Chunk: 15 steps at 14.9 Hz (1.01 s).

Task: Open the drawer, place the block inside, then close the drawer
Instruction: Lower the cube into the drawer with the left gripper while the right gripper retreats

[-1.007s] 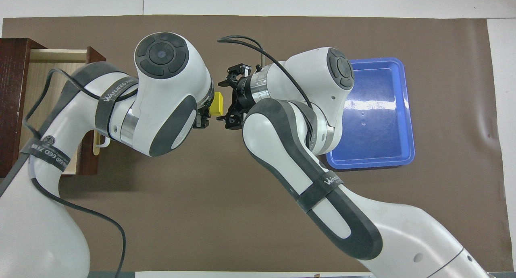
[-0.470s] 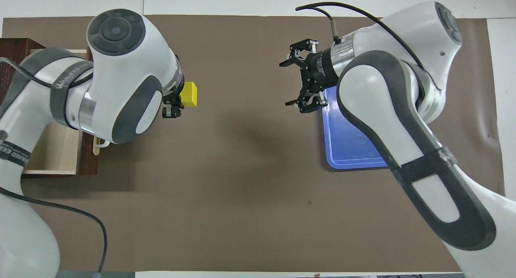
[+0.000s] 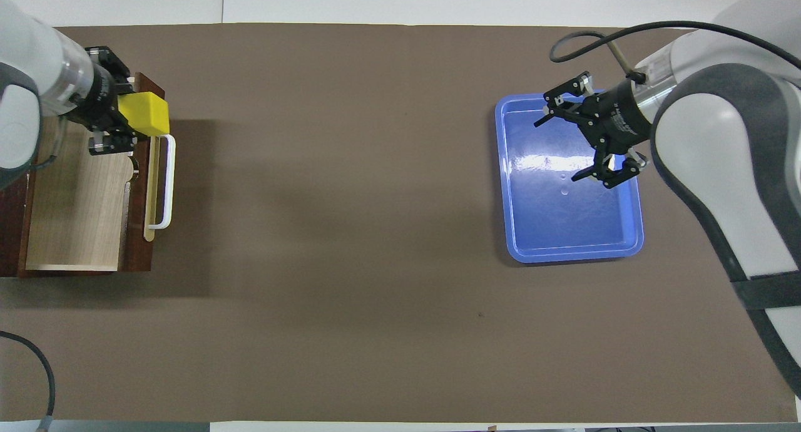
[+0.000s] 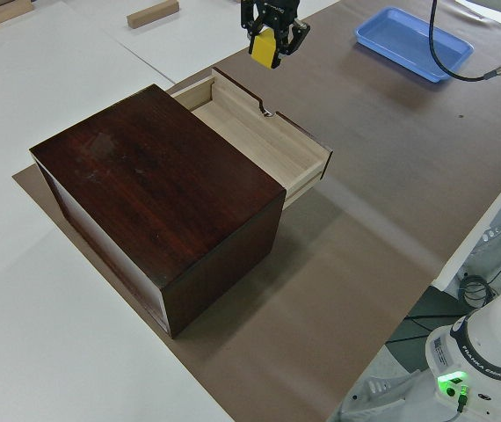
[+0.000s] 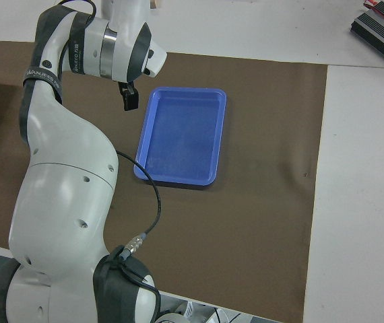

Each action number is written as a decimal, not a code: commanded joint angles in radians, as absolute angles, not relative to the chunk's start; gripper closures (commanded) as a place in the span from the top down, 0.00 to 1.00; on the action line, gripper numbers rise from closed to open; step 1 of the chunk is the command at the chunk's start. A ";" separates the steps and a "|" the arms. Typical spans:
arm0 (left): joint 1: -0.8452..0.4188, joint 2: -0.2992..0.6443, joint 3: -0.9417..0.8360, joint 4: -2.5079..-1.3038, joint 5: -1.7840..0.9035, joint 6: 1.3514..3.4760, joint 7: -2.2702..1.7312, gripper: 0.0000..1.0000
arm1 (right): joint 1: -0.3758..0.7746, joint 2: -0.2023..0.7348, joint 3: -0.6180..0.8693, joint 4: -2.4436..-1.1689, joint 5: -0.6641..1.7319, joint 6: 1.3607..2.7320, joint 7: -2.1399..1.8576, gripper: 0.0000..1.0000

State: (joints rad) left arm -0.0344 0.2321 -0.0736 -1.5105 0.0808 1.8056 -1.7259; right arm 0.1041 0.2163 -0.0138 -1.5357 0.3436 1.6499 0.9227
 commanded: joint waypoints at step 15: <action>0.173 0.109 -0.084 -1.956 0.077 2.138 -1.379 0.00 | -0.017 0.032 0.006 -1.597 0.021 1.540 0.009 1.00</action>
